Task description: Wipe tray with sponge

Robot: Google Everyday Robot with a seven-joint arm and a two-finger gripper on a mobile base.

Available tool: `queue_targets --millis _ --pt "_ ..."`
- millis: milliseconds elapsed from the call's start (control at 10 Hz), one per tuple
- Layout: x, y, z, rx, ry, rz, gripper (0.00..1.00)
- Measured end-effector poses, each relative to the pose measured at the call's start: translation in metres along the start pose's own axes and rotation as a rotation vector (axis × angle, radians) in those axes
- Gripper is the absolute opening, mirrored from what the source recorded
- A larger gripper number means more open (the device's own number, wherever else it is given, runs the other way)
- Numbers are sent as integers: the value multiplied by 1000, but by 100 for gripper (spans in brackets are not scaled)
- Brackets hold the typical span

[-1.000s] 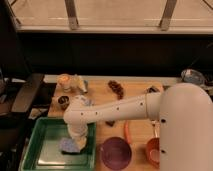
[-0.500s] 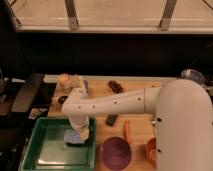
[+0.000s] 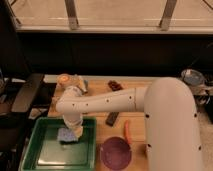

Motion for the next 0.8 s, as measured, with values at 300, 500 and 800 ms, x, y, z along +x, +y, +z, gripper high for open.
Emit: queue_targets --millis 300,500,800 --pt "-22 24 12 -4 -59 20 0" --pt "-23 46 13 -9 -81 65 0" --pt "-3 61 1 -11 -39 123 0"
